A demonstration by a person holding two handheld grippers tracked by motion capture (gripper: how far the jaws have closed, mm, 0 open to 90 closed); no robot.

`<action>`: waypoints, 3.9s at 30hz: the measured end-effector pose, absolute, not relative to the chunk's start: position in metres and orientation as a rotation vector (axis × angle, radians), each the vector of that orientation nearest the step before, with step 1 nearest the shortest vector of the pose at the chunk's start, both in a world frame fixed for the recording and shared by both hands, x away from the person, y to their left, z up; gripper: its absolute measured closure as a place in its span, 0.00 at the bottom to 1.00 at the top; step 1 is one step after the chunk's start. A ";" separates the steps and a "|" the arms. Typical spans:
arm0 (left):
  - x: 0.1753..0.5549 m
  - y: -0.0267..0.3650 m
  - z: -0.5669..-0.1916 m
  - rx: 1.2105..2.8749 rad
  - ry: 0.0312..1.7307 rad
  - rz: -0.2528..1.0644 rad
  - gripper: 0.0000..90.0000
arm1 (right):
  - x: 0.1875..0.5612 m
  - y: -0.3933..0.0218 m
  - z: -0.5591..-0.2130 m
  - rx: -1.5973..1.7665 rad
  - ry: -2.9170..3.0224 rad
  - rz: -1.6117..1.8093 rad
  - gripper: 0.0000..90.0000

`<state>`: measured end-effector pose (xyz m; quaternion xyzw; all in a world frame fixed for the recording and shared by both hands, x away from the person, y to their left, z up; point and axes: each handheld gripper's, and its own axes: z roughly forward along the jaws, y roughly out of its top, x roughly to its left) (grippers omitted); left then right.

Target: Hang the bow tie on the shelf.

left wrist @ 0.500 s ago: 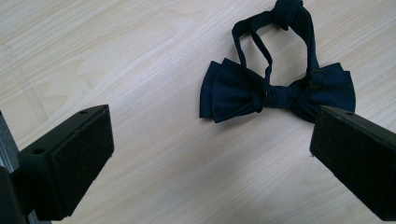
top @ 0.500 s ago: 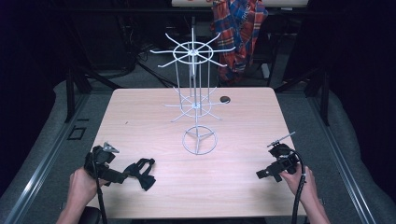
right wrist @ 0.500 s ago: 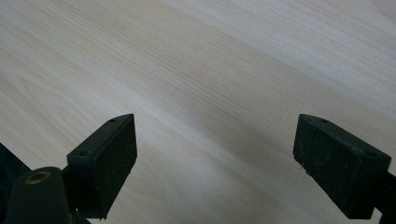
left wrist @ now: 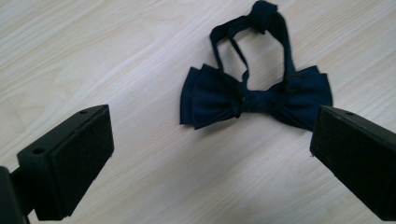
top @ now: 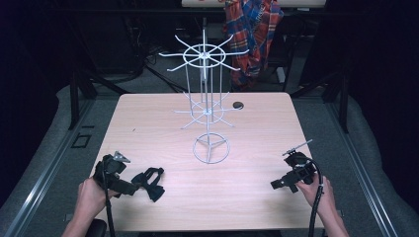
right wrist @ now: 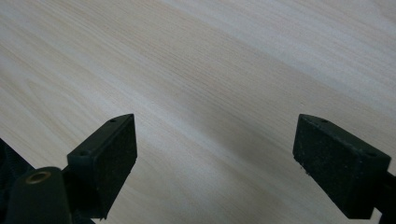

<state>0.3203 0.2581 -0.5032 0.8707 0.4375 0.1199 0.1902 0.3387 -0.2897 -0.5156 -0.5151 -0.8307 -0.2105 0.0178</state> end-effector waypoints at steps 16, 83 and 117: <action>0.324 0.225 -0.510 2.526 1.086 0.294 0.00 | 0.340 -0.289 -0.515 -1.571 -2.566 -0.622 0.15; 0.345 0.212 -0.513 2.510 1.008 0.165 0.97 | 0.338 -0.289 -0.516 -1.600 -2.554 -0.660 0.15; 0.357 0.231 -0.481 2.231 1.036 0.204 0.97 | 0.337 -0.290 -0.515 -1.641 -2.552 -0.627 0.15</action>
